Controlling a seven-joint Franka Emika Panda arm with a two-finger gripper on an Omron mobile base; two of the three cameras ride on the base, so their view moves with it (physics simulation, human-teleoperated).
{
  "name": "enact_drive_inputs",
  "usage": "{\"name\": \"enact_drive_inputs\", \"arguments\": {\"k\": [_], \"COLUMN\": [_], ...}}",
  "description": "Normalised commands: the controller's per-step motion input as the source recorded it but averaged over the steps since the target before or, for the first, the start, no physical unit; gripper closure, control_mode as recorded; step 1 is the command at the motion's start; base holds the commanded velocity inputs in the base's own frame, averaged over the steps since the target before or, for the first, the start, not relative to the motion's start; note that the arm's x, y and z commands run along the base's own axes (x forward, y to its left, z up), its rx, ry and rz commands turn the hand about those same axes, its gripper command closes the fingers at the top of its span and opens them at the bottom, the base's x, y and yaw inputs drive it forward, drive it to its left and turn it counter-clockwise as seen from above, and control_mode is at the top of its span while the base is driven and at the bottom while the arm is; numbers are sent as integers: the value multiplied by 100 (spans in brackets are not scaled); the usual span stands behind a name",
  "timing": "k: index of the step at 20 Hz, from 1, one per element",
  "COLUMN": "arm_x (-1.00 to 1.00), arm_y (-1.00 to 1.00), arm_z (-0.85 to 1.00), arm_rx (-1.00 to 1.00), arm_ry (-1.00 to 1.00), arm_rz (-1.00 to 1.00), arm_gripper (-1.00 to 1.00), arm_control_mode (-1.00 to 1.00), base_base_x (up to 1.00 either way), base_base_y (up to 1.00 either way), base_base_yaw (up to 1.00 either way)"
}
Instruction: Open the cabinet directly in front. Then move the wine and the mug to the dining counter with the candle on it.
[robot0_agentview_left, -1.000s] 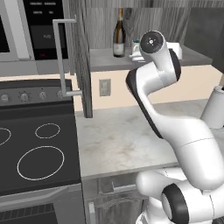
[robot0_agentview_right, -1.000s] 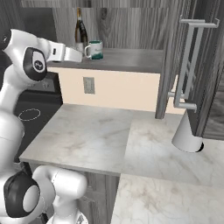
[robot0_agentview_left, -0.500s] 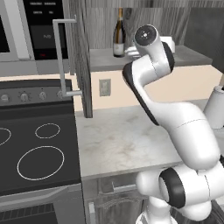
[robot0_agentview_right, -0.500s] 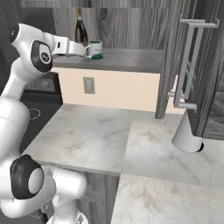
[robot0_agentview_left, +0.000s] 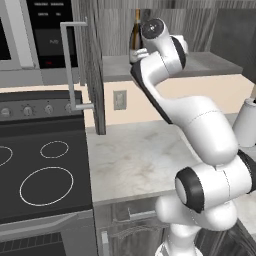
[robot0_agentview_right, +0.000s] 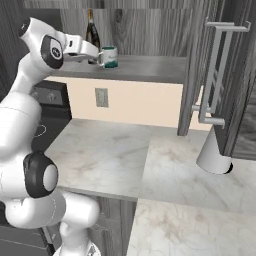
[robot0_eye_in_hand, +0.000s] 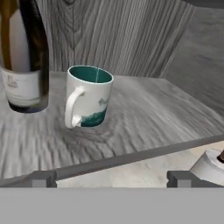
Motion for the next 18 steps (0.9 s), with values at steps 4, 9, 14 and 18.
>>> {"name": "enact_drive_inputs", "arguments": {"k": [4,9,14,18], "arm_x": [37,23,15,27], "arm_y": [0,0,0,0], "arm_z": [-38,-31,6,12], "arm_rx": [0,0,0,0], "arm_ry": [-1,-6,0,0], "arm_rz": [3,5,0,0], "arm_gripper": [-100,-100,-100,-100], "arm_control_mode": [-100,-100,-100,-100], "base_base_x": [0,0,0,0], "base_base_y": [0,0,0,0], "base_base_yaw": [0,0,0,0]}}
